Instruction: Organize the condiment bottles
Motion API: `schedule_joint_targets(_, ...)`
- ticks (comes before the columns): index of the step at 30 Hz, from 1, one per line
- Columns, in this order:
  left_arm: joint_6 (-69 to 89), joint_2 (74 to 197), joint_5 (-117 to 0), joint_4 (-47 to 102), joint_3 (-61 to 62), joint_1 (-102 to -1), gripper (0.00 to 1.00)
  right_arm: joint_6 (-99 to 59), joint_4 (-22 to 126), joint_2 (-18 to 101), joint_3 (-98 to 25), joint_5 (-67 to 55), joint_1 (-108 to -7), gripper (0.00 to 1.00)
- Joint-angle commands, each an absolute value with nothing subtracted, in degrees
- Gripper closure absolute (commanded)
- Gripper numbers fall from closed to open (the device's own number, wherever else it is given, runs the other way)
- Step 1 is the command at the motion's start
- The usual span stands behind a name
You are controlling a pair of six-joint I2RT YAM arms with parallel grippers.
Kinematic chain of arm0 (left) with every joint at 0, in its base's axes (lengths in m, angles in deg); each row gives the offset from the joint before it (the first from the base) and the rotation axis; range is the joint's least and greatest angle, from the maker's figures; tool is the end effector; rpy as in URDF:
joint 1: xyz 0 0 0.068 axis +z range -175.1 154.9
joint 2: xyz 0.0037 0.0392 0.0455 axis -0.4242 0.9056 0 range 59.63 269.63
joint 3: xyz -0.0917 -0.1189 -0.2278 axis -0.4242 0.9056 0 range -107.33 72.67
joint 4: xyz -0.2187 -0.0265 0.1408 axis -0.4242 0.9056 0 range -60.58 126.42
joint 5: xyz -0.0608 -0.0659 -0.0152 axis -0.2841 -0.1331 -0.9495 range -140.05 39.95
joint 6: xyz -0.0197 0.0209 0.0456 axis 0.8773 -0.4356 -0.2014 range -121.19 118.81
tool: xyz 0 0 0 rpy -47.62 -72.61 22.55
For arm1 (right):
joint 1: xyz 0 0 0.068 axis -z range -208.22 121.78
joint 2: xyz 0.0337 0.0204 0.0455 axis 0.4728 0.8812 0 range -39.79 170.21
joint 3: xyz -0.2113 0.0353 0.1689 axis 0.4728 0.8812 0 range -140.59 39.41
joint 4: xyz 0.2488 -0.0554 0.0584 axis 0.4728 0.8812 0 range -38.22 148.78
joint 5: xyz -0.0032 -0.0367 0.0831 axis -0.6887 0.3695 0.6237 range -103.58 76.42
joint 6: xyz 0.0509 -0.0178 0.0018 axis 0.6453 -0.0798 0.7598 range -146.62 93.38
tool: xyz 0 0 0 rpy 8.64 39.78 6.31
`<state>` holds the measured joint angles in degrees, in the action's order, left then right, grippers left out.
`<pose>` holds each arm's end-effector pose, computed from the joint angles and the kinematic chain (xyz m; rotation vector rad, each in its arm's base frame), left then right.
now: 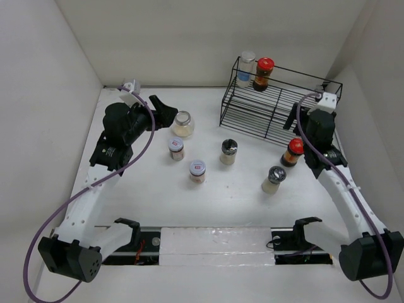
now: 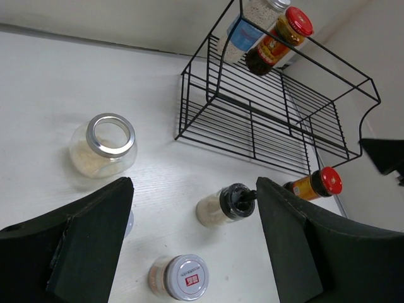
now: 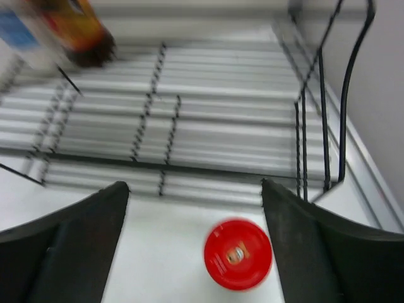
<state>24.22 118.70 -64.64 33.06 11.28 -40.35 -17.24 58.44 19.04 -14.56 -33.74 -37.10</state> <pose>0.2245 -0.0704 0.4074 0.0589 1.6439 -0.7501 0.2369 0.0247 0.3569 0.2605 1.7405 -0.0799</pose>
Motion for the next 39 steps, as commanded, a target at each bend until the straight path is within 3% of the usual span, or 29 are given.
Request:
schedule_joint_targets(1,24.04,119.13,-65.51,31.0,11.76,-40.04,0.25,-14.15,63.55,18.49,-9.65,-39.95,-35.78,0.05)
schedule_joint_targets(3,24.04,119.66,-65.52,31.0,11.76,-40.04,0.25,-13.62,64.7,19.01,-9.1,-37.32,-32.98,0.01)
schedule_joint_targets(18,24.04,120.18,-64.9,31.0,11.14,-40.04,0.25,-12.39,62.86,31.22,-6.2,-26.59,-29.27,0.01)
schedule_joint_targets(20,24.04,120.19,-64.9,31.0,11.14,-40.04,0.25,-11.86,62.86,31.23,-6.2,-26.59,-29.27,0.06)
schedule_joint_targets(22,24.04,120.19,-64.9,31.0,11.14,-40.04,0.25,-11.25,62.86,29.93,-5.5,-26.59,-29.27,0.19)
schedule_joint_targets(24,24.04,120.19,-64.9,31.0,11.14,-40.04,0.25,-10.63,62.86,29.38,-4.62,-26.59,-29.89,0.22)
schedule_joint_targets(25,24.04,120.19,-64.9,31.0,11.14,-40.04,0.25,-10.63,63.38,27.99,-4.1,-26.59,-30.58,0.32)
schedule_joint_targets(26,24.04,120.19,-64.9,31.0,11.14,-40.04,0.25,-10.63,63.38,27.46,-4.09,-27.2,-30.59,0.36)
schedule_joint_targets(29,24.04,120.19,-65.52,31.0,11.14,-40.04,0.25,-11.15,64.61,24.48,-6.62,-31.15,-34.27,0.42)
schedule_joint_targets(33,24.57,120.19,-65.52,31.0,11.14,-40.04,0.25,-13.17,61.64,19.2,-12.87,-38.8,-44.63,0.42)
schedule_joint_targets(39,24.57,119.66,-66.13,30.48,11.14,-40.04,0.25,-17.92,54.27,23.92,-27.7,-41.36,-51.24,0.45)
